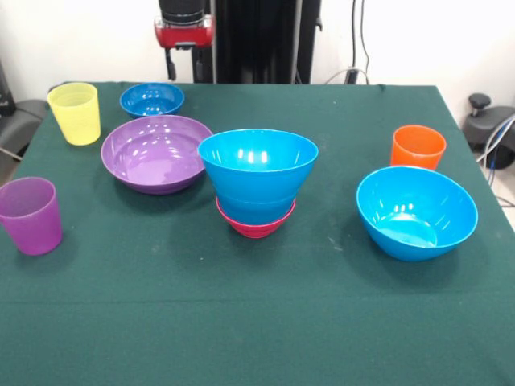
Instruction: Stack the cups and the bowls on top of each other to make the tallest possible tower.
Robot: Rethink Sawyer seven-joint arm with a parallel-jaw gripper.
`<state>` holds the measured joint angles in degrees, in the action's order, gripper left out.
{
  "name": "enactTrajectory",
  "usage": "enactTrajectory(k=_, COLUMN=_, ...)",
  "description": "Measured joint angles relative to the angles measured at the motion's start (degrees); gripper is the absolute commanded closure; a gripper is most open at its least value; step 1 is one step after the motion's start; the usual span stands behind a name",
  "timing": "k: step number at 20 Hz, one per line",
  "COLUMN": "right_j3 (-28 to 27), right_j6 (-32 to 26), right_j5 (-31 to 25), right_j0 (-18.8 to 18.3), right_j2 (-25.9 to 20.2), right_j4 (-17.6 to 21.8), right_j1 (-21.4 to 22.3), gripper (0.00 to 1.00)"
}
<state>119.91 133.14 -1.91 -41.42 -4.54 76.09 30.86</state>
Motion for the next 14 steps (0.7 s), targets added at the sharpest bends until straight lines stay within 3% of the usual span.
enactTrajectory(k=14, right_j3=-3.80, right_j6=0.00, right_j5=-0.13, right_j0=0.05, right_j2=-1.48, right_j4=2.92, right_j1=-1.33, gripper=0.00)
